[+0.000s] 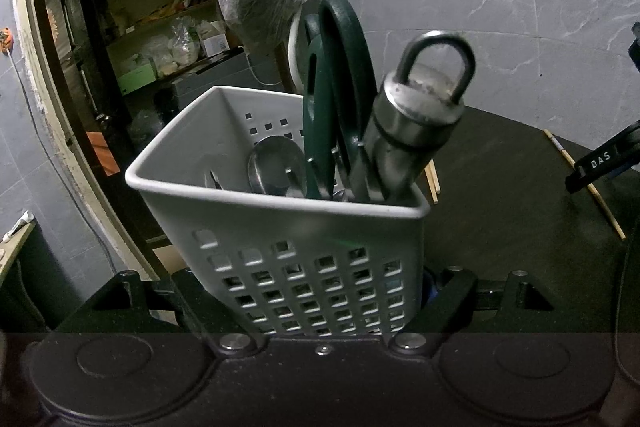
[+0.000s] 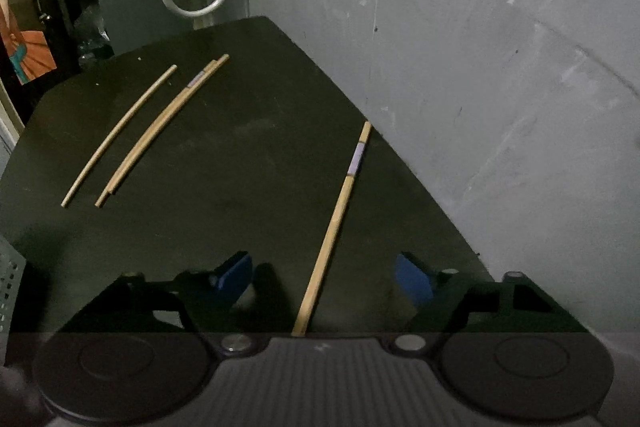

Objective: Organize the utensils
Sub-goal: 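Grasp a purple-banded wooden chopstick with the right gripper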

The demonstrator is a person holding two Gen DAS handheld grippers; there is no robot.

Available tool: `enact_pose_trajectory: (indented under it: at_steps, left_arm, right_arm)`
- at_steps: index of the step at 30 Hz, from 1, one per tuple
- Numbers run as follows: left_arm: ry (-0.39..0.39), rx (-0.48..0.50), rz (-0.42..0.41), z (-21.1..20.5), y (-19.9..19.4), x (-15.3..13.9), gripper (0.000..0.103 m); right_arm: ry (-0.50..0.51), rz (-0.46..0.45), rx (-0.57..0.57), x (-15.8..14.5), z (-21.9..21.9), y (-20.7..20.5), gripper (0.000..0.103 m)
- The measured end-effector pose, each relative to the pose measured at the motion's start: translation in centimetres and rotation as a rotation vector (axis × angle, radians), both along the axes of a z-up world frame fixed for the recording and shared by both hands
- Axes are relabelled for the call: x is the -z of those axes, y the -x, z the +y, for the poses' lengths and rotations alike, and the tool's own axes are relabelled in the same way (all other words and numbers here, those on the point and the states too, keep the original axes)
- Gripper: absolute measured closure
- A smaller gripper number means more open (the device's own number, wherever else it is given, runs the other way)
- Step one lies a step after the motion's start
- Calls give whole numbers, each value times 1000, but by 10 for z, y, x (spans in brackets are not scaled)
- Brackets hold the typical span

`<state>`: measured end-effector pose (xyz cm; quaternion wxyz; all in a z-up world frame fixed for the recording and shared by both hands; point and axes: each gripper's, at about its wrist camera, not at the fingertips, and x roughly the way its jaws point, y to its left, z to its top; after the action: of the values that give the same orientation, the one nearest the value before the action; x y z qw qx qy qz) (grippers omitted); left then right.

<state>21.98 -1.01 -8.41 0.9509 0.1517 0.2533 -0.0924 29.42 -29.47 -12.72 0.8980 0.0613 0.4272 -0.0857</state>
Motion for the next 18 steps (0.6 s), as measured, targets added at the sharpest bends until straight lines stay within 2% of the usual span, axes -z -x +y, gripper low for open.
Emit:
enact_pose_trajectory:
  at_steps: [4,7,9,18]
  left_arm:
    - [0,-2,2,-1,0,0,18]
    - [0,-3,4,-1,0,0,18]
    - [0,-4,4,-1,0,0,18]
    - [-2,-6,5,-2,-1,0,18]
  right_arm:
    - [-10,-1,16,1,-3,-4,35]
    - [-5,-13,12,1,-3,-6,46]
    - [-7,-21,8,1,-3,-8,59]
    - [-29,-41,-15,-1,-2,-20,85]
